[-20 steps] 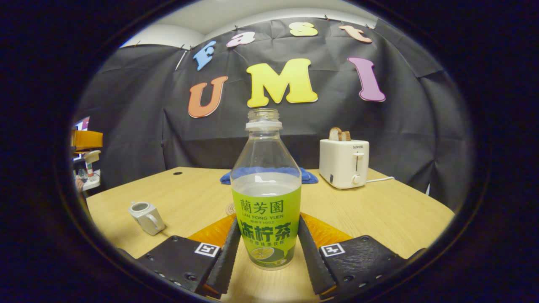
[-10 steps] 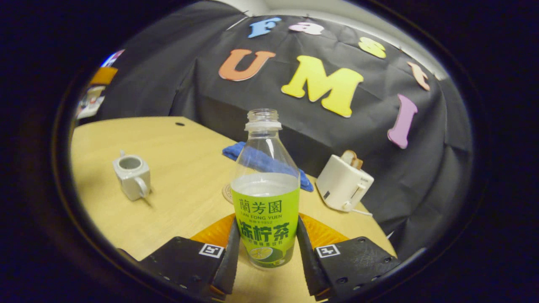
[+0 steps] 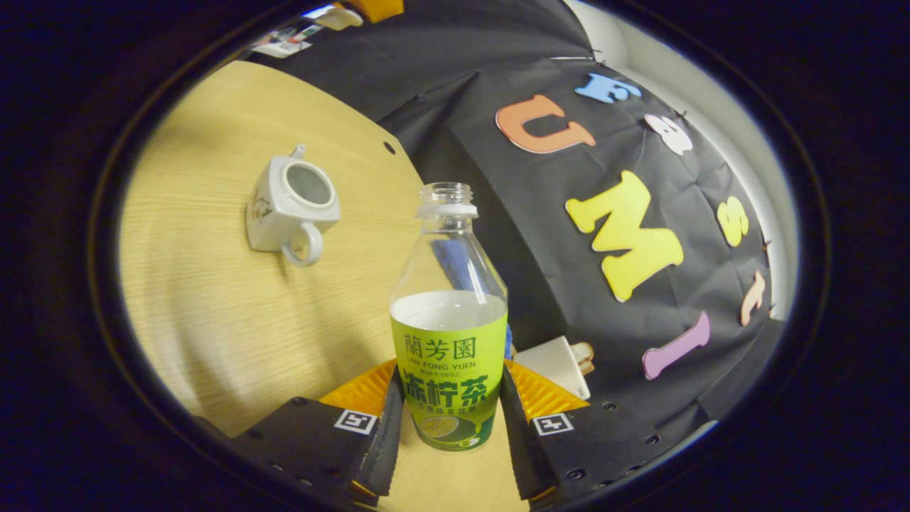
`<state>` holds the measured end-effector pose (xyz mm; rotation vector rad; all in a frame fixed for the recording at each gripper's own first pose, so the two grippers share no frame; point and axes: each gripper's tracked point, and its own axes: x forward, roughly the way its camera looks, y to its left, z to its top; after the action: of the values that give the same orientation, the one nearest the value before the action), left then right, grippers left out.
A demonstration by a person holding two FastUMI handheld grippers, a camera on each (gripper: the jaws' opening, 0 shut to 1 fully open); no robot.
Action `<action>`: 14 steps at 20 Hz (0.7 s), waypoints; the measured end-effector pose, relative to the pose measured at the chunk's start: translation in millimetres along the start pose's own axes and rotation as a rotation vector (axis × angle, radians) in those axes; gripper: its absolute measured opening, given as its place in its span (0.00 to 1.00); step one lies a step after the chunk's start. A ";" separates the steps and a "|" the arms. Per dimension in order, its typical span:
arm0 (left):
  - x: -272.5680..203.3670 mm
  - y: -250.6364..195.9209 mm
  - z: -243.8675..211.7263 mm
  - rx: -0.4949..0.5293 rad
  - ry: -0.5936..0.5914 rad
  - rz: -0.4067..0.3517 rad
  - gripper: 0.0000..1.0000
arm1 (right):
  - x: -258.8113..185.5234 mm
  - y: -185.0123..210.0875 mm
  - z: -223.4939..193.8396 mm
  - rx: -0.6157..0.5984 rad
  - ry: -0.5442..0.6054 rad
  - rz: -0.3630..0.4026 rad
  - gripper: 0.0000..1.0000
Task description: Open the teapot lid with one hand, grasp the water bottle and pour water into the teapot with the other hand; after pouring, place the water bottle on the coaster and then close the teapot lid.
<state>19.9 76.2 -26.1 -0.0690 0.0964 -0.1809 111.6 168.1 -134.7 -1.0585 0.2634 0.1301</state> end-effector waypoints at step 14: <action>-1.9 1.0 -1.0 0.011 0.001 0.001 0.05 | 0.2 -9.0 30.8 -0.418 -0.083 -0.127 0.66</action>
<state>18.1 77.5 -27.1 -0.0576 0.0960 -0.1802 118.4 190.6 -112.9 -1.4776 0.0931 0.1167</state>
